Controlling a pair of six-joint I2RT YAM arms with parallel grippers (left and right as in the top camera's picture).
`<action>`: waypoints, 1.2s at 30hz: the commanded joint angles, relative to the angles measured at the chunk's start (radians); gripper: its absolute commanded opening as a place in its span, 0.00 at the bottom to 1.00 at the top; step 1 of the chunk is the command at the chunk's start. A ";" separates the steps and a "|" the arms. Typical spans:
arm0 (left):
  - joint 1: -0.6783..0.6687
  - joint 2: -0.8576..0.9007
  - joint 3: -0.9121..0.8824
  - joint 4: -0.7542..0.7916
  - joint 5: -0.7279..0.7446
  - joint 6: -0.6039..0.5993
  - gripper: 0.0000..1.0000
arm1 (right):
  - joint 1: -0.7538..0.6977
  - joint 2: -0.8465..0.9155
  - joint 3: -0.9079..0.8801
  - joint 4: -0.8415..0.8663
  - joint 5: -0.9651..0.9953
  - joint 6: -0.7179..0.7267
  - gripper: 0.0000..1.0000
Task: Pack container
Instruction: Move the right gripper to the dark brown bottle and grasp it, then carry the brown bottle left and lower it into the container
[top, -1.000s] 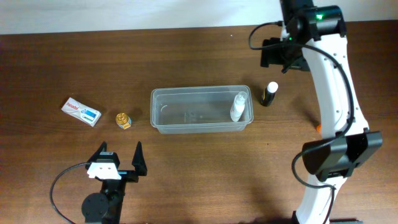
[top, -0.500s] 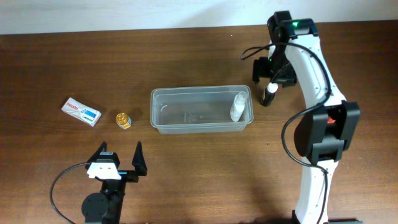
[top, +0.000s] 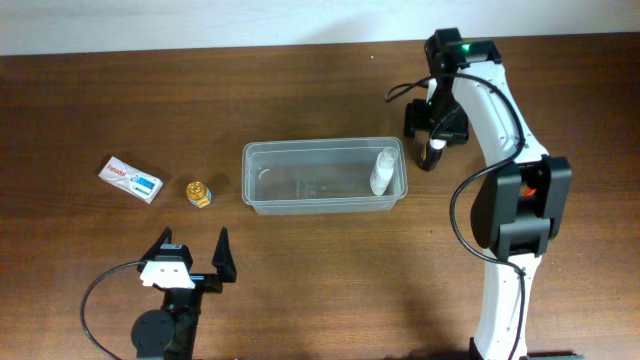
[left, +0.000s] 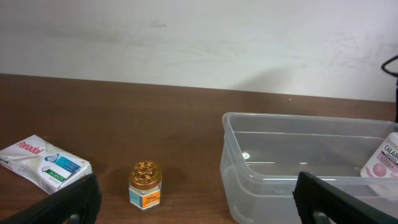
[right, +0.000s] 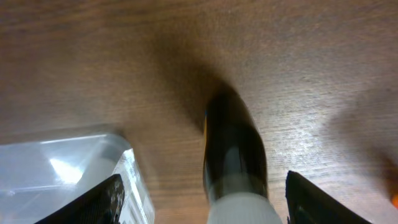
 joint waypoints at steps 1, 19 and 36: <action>0.005 -0.008 -0.004 -0.004 0.003 0.016 0.99 | -0.021 0.009 -0.061 0.021 -0.019 0.012 0.73; 0.005 -0.008 -0.004 -0.004 0.003 0.016 0.99 | -0.058 0.008 -0.097 0.055 -0.031 -0.019 0.33; 0.005 -0.008 -0.004 -0.004 0.003 0.016 0.99 | -0.058 0.004 -0.013 -0.042 -0.031 -0.043 0.21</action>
